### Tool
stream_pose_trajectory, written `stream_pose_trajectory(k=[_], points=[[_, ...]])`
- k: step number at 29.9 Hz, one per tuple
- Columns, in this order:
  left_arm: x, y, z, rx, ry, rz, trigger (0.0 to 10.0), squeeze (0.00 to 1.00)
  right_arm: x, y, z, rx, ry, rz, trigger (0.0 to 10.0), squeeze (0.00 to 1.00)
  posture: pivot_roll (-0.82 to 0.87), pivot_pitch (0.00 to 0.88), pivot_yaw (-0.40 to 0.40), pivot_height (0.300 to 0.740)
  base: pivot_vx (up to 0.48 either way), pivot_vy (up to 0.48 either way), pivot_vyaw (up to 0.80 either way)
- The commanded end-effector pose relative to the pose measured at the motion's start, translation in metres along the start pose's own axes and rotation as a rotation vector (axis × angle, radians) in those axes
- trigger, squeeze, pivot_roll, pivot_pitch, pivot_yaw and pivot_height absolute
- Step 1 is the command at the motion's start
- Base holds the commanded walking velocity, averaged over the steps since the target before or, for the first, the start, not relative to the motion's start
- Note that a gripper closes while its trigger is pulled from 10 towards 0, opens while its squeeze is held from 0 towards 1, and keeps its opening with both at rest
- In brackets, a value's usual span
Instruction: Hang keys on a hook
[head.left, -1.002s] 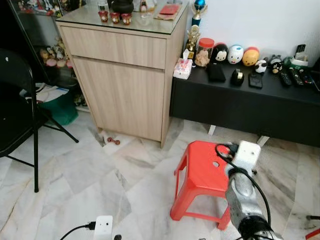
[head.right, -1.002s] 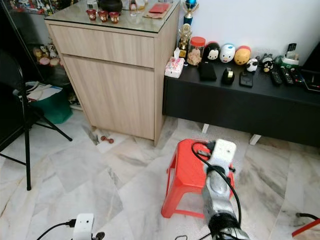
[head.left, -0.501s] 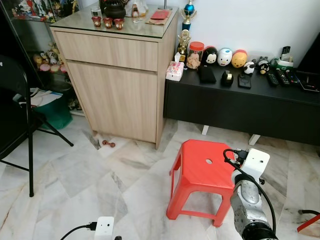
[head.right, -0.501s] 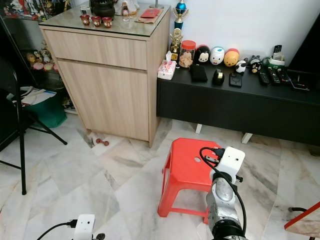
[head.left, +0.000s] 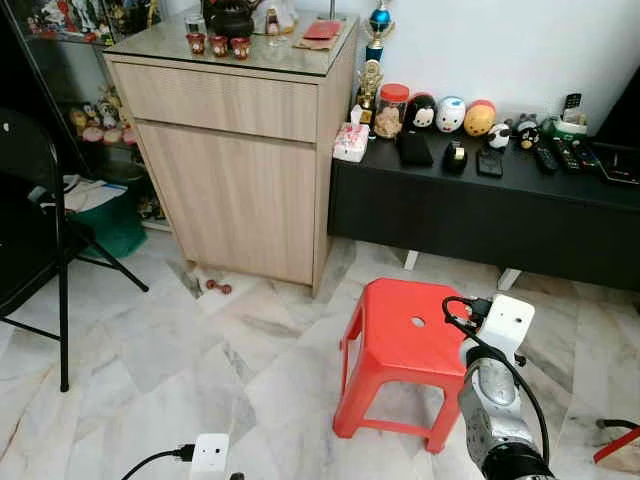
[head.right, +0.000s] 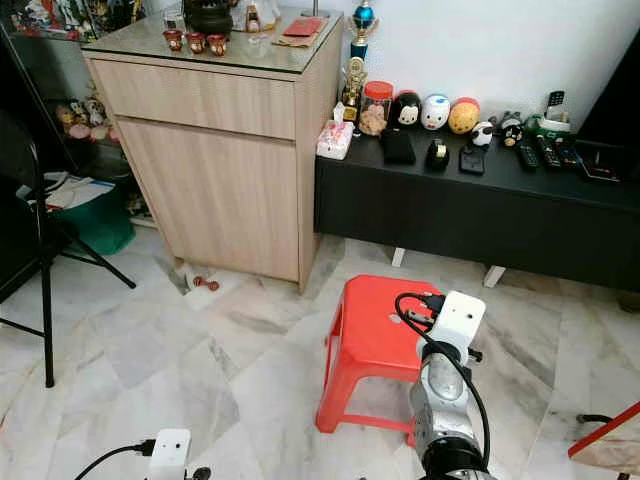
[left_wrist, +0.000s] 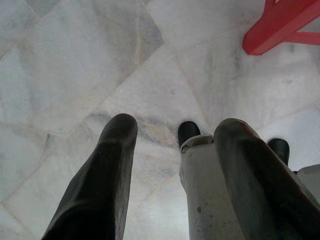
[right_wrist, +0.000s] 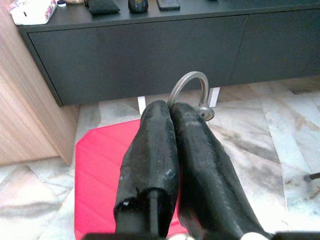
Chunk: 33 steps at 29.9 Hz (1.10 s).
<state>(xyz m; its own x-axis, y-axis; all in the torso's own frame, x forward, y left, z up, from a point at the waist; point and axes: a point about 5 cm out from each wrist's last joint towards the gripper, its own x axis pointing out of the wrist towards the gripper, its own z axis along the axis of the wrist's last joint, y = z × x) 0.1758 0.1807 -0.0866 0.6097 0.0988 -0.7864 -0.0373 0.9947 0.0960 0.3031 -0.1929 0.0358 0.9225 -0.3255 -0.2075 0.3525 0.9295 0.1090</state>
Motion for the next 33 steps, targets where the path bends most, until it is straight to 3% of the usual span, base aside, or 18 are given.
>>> stream_pose_trajectory(k=[1, 8, 12, 17, 19, 23, 29, 33], points=[[-0.001, -0.002, -0.005, 0.002, 0.017, -0.013, 10.0, 0.0, 0.003, 0.002, 0.008, 0.013, -0.026, 0.007, 10.0, 0.0, 0.03, 0.0, -0.065, 0.74, 0.0, 0.0, -0.8], [-0.001, -0.002, -0.004, 0.0, 0.015, -0.013, 10.0, 0.0, 0.0, 0.004, 0.002, 0.004, -0.004, 0.017, 10.0, 0.0, 0.03, 0.0, -0.065, 0.74, 0.0, -0.034, -0.77], [-0.001, -0.002, -0.004, 0.0, 0.014, -0.012, 10.0, 0.0, -0.002, 0.004, -0.004, -0.007, 0.02, 0.026, 10.0, 0.0, 0.03, 0.0, -0.064, 0.74, 0.0, -0.242, 0.0], [-0.001, -0.001, -0.003, 0.002, 0.014, -0.012, 10.0, 0.0, -0.006, 0.004, -0.018, -0.054, 0.089, 0.083, 10.0, 0.0, 0.03, 0.0, -0.058, 0.74, 0.0, -0.249, 0.0], [0.0, -0.001, -0.003, 0.003, 0.013, -0.013, 10.0, 0.0, -0.01, 0.003, -0.033, -0.074, 0.167, 0.115, 10.0, 0.0, 0.02, 0.0, -0.057, 0.74, 0.0, -0.253, 0.0], [0.0, -0.001, -0.002, 0.004, 0.012, -0.014, 10.0, 0.0, -0.026, -0.017, -0.067, -0.129, 0.344, 0.072, 10.0, 0.0, 0.02, 0.0, -0.056, 0.74, 0.0, -0.255, 0.0], [0.0, 0.0, -0.001, 0.003, 0.01, -0.012, 10.0, 0.0, -0.048, -0.041, -0.096, -0.202, 0.48, 0.016, 10.0, 0.0, 0.02, 0.0, -0.046, 0.74, 0.0, -0.257, 0.0], [0.0, 0.0, -0.001, 0.005, 0.011, -0.013, 10.0, 0.0, -0.056, -0.047, -0.104, -0.186, 0.518, -0.008, 10.0, 0.0, 0.03, 0.0, -0.04, 0.74, 0.0, -0.253, 0.0]])
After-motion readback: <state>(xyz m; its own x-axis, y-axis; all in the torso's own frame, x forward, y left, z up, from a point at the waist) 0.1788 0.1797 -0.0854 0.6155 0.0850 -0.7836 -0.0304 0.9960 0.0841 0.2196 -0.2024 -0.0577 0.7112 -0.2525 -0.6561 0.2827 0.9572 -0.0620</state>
